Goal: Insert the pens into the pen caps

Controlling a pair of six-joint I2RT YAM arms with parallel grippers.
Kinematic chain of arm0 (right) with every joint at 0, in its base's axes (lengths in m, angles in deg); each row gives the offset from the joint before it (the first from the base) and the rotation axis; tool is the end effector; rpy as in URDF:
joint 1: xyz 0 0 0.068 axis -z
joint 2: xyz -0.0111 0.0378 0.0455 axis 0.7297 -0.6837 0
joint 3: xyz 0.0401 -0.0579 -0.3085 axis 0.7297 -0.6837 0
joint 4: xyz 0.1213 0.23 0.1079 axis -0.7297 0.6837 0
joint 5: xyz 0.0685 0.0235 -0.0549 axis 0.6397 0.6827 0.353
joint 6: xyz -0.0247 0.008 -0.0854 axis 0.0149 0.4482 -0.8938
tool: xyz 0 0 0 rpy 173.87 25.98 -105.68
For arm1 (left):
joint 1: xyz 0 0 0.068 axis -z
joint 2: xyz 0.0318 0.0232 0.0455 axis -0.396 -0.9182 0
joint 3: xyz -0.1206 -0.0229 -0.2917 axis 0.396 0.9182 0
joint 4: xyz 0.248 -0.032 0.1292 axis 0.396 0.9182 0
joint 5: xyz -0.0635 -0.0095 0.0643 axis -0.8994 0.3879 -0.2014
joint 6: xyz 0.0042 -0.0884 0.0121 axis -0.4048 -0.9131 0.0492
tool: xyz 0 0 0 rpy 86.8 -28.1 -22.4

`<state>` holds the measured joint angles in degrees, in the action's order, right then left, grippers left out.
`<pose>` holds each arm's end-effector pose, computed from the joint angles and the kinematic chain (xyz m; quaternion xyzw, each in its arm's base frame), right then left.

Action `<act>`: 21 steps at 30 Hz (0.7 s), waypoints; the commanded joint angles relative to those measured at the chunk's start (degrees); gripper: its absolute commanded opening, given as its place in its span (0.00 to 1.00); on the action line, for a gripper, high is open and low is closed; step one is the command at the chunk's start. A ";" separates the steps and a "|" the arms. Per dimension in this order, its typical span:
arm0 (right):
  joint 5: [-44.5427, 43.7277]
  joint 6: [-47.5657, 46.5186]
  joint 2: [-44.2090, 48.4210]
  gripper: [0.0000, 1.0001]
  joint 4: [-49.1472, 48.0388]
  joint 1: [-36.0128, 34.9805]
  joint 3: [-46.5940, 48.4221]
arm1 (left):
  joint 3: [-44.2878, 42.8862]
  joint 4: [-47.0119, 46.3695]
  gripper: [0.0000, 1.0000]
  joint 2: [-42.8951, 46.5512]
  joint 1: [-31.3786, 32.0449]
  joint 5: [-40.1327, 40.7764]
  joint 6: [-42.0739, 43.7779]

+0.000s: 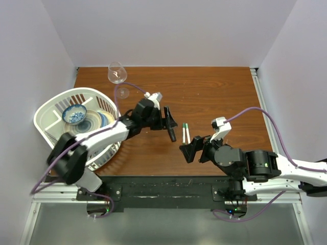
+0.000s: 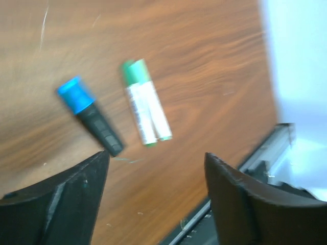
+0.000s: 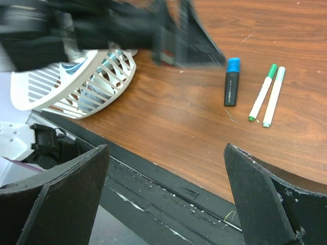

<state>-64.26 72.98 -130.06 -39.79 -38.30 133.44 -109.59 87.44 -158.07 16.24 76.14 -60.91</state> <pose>0.0710 0.1469 0.3894 -0.0530 0.8046 0.3069 0.5056 0.2888 -0.2582 0.2420 0.0075 0.8812 -0.3739 0.2890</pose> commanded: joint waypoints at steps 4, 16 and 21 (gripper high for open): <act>-4.52 2.13 -0.44 0.99 1.10 -0.18 1.15 | 3.39 2.65 1.00 23.53 0.24 2.37 7.84; -5.93 2.04 2.20 0.99 -3.46 -0.18 -2.36 | 12.61 0.65 1.00 47.80 0.24 -2.02 12.85; -5.84 1.08 3.08 0.99 -6.01 -0.18 -3.07 | 15.78 -2.62 1.00 53.26 0.24 -2.99 12.15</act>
<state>-66.95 73.57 -127.65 -41.37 -38.30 130.58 -95.60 89.50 -107.99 16.24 74.59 -50.14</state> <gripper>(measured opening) 0.986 0.997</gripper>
